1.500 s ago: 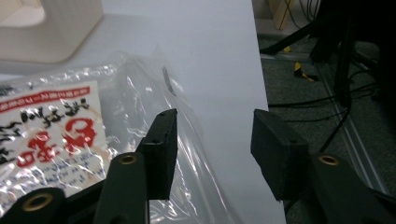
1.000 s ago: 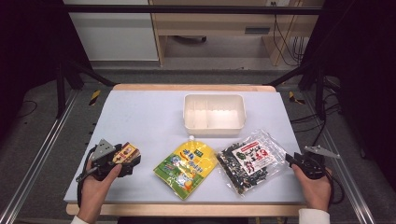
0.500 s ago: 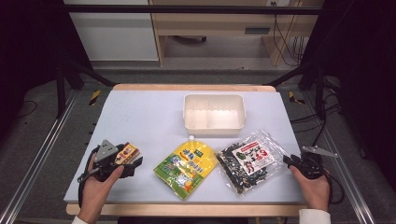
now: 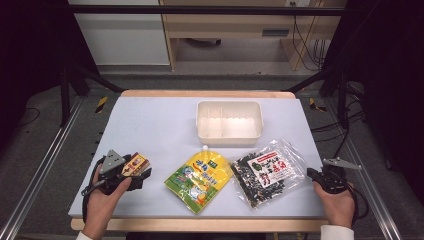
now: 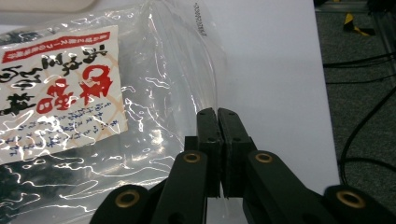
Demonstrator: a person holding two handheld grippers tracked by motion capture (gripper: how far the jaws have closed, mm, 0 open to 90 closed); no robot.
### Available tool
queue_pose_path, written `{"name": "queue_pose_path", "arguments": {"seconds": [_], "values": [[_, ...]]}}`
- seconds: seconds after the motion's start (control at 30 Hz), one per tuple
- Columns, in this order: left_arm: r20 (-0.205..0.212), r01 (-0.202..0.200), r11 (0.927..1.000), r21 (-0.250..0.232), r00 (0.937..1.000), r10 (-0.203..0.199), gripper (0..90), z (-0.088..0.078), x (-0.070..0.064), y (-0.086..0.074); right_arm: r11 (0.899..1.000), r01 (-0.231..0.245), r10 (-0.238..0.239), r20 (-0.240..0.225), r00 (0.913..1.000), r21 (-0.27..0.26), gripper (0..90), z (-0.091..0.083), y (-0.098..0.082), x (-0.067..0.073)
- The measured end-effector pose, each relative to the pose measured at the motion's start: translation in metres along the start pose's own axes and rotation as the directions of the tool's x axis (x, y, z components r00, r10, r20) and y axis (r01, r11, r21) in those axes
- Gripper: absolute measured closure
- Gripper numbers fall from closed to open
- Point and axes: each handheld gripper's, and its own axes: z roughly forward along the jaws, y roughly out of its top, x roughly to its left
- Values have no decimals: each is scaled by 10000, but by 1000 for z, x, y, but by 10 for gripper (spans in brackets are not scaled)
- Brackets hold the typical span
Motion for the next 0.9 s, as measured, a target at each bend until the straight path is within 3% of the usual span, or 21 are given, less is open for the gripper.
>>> {"name": "queue_pose_path", "arguments": {"seconds": [0.17,0.33,0.37,0.43,0.47,0.6,0.63,0.67,0.7,0.73,0.77,0.8,0.83,0.87,0.9], "values": [[2,5,10000,51,10000,-5,100,0,0,-1,9971,82,-84,-13,10000,-752,894,-20,8,8],[235,-343,9989,304,9992,336,101,1,-5,-2,9917,248,-265,-120,9996,-1262,896,-42,19,14],[241,-480,9982,359,9986,472,101,1,-7,-2,9868,494,-517,-113,9986,-1540,896,-53,27,20],[229,-785,9960,423,9967,776,101,0,-12,-1,9841,681,-714,-142,9974,-1644,896,-59,31,23],[298,-842,9955,429,9961,830,101,-1,-13,-1,9771,1021,-1099,-320,9934,-1867,897,-72,41,28],[753,-921,9944,526,9933,880,101,-2,-18,0,9555,1949,-2128,-596,9753,-2215,896,-98,65,43],[753,-921,9944,526,9933,880,101,-2,-18,0,9555,1949,-2128,-596,9753,-2215,896,-98,65,43],[841,-958,9937,578,9923,908,101,-3,-18,1,9425,2455,-2662,-656,9617,-2269,896,-110,79,51],[927,-906,9944,539,9920,854,101,-4,-18,2,9425,2455,-2662,-656,9617,-2269,896,-110,79,51],[1052,-911,9943,548,9908,849,101,-6,-19,5,9349,2704,-2930,-700,9535,-2299,896,-116,85,56],[1085,-902,9945,531,9905,841,102,-6,-19,7,9184,3210,-3460,-759,9352,-2314,896,-126,99,66],[1118,-899,9946,514,9902,837,102,-8,-20,10,9184,3210,-3460,-759,9352,-2314,896,-126,99,66],[1142,-966,9941,501,9893,904,102,-9,-20,13,9097,3449,-3707,-779,9255,-2315,897,-130,105,71],[1172,-1017,9937,465,9885,957,102,-10,-21,17,8937,3887,-4154,-863,9055,-2240,897,-137,117,81],[1216,-1140,9927,404,9867,1083,102,-13,-23,24,8838,4120,-4388,-876,8943,-2215,897,-139,122,86]]}}
